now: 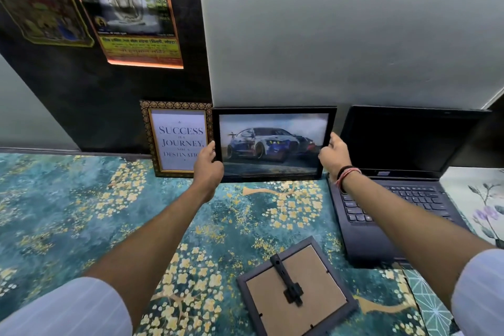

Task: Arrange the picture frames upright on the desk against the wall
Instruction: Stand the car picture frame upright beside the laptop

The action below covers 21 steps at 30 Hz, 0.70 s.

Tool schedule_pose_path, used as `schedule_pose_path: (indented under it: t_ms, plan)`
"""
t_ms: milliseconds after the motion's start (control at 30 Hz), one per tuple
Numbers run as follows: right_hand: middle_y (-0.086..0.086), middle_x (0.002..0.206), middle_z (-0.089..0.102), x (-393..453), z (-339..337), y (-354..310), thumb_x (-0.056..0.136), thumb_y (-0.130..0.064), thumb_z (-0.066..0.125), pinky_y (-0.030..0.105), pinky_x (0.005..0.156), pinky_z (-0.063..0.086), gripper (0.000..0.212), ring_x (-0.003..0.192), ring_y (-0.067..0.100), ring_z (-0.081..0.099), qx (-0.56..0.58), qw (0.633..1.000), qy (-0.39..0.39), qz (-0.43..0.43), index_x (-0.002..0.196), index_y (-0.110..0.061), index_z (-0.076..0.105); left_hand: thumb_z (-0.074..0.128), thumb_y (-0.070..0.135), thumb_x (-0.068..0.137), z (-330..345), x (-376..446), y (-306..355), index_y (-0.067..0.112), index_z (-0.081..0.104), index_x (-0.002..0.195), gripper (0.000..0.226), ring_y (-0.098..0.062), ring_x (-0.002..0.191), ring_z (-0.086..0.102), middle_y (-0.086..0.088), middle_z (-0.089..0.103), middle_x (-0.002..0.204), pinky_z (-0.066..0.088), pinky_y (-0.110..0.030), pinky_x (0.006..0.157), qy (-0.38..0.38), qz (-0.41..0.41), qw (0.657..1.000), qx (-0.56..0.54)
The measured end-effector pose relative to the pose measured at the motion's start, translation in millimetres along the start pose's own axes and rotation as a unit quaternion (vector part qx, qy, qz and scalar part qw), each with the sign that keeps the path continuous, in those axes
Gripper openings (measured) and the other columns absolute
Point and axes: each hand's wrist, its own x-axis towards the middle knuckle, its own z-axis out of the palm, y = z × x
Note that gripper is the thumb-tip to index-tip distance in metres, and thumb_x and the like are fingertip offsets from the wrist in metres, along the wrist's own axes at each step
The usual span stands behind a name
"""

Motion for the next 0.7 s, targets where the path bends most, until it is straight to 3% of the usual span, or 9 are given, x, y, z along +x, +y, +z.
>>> schedule_pose_path:
  t_ms: [167, 300, 400, 533, 633, 700]
  plan:
    - [0.011, 0.157, 0.036, 6, 6, 5, 0.091, 0.007, 0.044, 0.034, 0.114, 0.036, 0.077, 0.138, 0.024, 0.042, -0.003, 1.000, -0.022, 0.013, 0.159, -0.010, 0.012, 0.038, -0.020, 0.091, 3, -1, -1, 0.023, 0.028, 0.163, 0.084, -0.032, 0.147, 0.039, -0.010, 0.027, 0.168, 0.054, -0.045, 0.095, -0.017, 0.006, 1.000, 0.009]
    - [0.006, 0.156, 0.034, 6, 12, 9, 0.094, 0.003, 0.047, 0.029, 0.103, 0.038, 0.081, 0.125, 0.018, 0.044, 0.004, 0.999, -0.021, 0.027, 0.160, -0.013, 0.002, 0.035, -0.020, 0.090, 7, 0, -2, 0.018, 0.024, 0.164, 0.083, -0.022, 0.157, 0.022, -0.002, 0.021, 0.171, 0.027, -0.047, 0.124, -0.038, 0.010, 0.999, 0.031]
    - [0.001, 0.157, 0.026, 5, 17, 11, 0.095, 0.005, 0.045, 0.025, 0.095, 0.035, 0.083, 0.119, 0.017, 0.043, -0.004, 0.999, -0.027, 0.027, 0.159, -0.013, -0.005, 0.033, -0.021, 0.091, 9, -1, 2, 0.016, 0.016, 0.165, 0.084, -0.019, 0.159, 0.011, 0.004, 0.006, 0.173, 0.016, -0.037, 0.125, -0.076, 0.006, 0.996, 0.048]
    - [0.008, 0.164, 0.017, 6, 18, 13, 0.094, 0.008, 0.049, 0.022, 0.096, 0.030, 0.086, 0.138, 0.022, 0.037, -0.013, 1.000, -0.016, 0.012, 0.159, -0.011, -0.005, 0.034, -0.020, 0.093, 11, 3, 4, 0.016, 0.006, 0.166, 0.086, -0.018, 0.159, 0.001, 0.006, -0.007, 0.173, 0.014, -0.036, 0.125, -0.116, 0.001, 0.991, 0.067]
    - [0.009, 0.162, 0.025, 10, 18, 17, 0.092, 0.007, 0.050, 0.021, 0.093, 0.031, 0.087, 0.118, 0.012, 0.037, -0.014, 1.000, -0.005, 0.008, 0.160, -0.012, 0.000, 0.034, -0.021, 0.092, 13, 4, 4, 0.016, 0.003, 0.166, 0.088, -0.018, 0.159, -0.001, 0.007, -0.011, 0.172, 0.013, -0.039, 0.127, -0.123, -0.003, 0.990, 0.063]
    - [0.010, 0.159, 0.031, 11, 17, 18, 0.091, 0.008, 0.050, 0.023, 0.092, 0.032, 0.087, 0.115, 0.012, 0.036, -0.010, 1.000, -0.007, 0.010, 0.160, -0.012, 0.002, 0.034, -0.021, 0.091, 14, 4, 4, 0.017, 0.002, 0.165, 0.090, -0.018, 0.159, -0.001, 0.008, -0.012, 0.172, 0.015, -0.040, 0.127, -0.121, -0.005, 0.991, 0.060]
